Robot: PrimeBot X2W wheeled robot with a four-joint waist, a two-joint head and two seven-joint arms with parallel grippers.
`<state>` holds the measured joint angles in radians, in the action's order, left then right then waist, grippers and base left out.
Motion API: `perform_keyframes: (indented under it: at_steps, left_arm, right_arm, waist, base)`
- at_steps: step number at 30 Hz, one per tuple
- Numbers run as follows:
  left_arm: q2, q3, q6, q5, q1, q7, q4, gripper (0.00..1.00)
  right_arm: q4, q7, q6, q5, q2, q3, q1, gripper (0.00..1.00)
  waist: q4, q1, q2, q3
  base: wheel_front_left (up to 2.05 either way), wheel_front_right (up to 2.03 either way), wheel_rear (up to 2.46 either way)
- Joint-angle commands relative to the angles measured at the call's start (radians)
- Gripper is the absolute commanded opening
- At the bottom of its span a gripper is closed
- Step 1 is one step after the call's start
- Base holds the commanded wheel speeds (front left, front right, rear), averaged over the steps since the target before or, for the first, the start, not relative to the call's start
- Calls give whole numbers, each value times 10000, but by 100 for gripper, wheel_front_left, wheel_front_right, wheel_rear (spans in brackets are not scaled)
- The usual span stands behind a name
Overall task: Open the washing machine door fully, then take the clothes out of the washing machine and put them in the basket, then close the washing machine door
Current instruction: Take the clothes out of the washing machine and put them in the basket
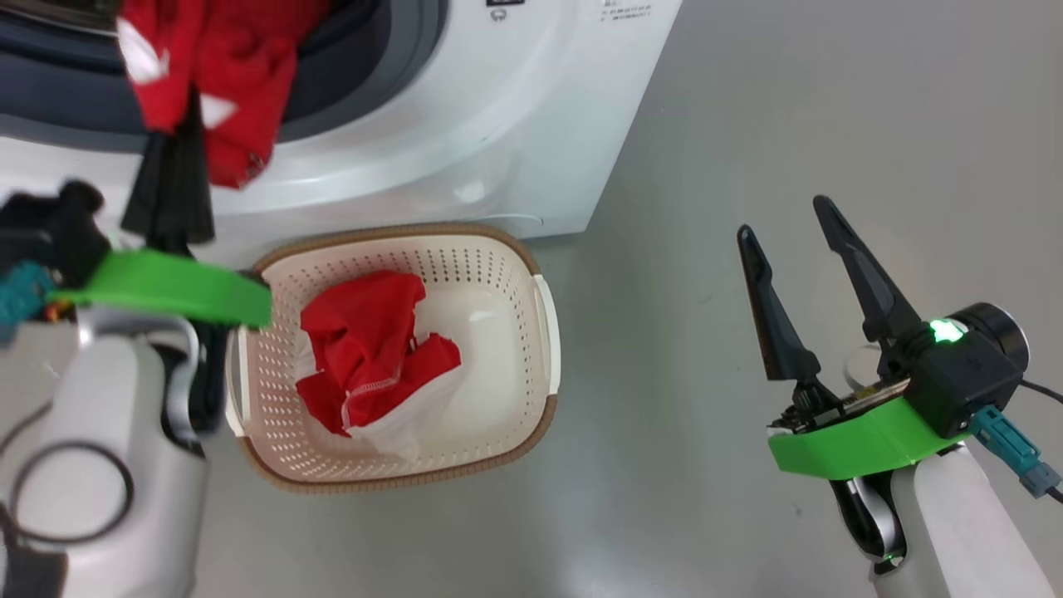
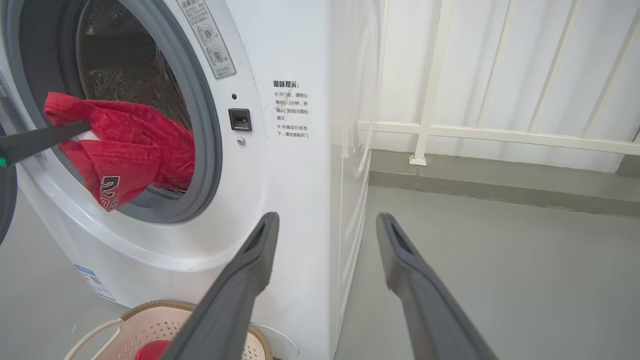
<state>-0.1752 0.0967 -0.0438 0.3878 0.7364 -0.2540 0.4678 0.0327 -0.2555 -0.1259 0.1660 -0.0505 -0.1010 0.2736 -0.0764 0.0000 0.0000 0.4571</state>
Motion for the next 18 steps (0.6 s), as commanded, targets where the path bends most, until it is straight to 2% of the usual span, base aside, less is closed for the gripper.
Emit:
perform_keyframes:
  at_steps: [1, 10, 18]
  left_arm:
    - [-294, -338, 58, -69, -370, -74, -495, 0]
    - [-1, -404, 236, -93, -2378, -76, -1790, 0]
    - [224, -443, 618, -251, -3761, -77, -2850, 0]
  right_arm:
    - [-190, -63, -48, -78, 3, -140, -226, 100]
    - [-40, -63, -48, 32, 3, -59, -543, 100]
    - [65, -63, -48, 28, 3, 73, -954, 100]
  waist:
    - [8, 0, 0, -246]
    - [-33, 0, 0, -1165]
    - [24, 0, 0, -1825]
  base:
    - [0, 0, 0]
    - [0, 0, 0]
    - [0, 0, 0]
